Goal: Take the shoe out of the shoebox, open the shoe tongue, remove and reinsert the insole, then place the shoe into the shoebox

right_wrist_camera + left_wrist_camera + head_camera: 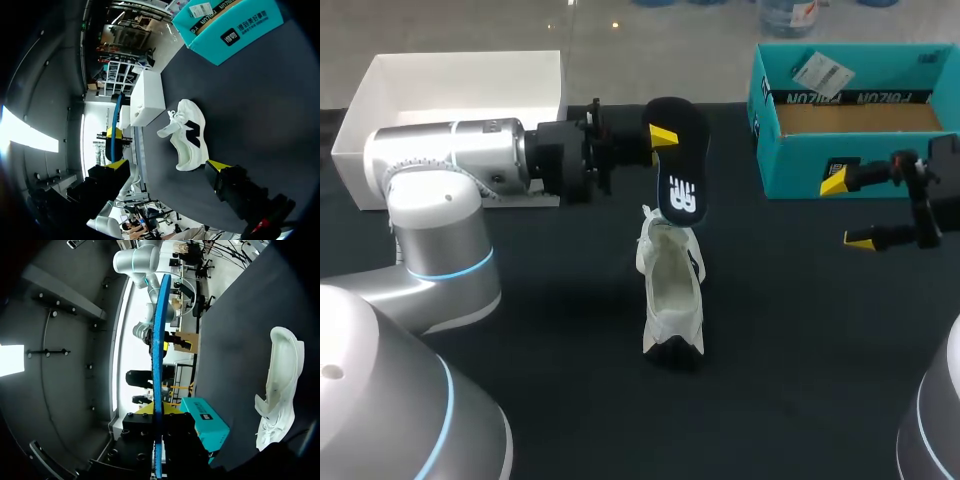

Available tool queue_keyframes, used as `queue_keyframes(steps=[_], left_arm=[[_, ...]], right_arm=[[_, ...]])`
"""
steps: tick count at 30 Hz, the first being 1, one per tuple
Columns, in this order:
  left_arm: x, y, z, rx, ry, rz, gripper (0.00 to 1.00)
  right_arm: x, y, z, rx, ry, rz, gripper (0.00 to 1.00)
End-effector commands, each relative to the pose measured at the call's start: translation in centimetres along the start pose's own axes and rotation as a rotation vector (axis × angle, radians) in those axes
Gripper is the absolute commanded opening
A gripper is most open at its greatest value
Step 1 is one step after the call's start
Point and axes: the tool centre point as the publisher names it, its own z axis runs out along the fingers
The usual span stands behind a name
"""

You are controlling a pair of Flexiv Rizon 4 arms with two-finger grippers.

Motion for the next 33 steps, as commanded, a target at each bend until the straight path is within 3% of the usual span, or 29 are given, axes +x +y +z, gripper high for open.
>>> queue_keyframes(steps=[1,33], left_arm=[[-0.15,-0.55,-0.13,-0.027,-0.047,-0.103,0.0],[-0.15,-0.55,-0.13,-0.027,-0.047,-0.103,0.0]], right_arm=[[0.04,0.02,0.13,0.0,-0.004,0.002,1.0],[0.04,0.02,0.13,0.0,-0.004,0.002,1.0]])
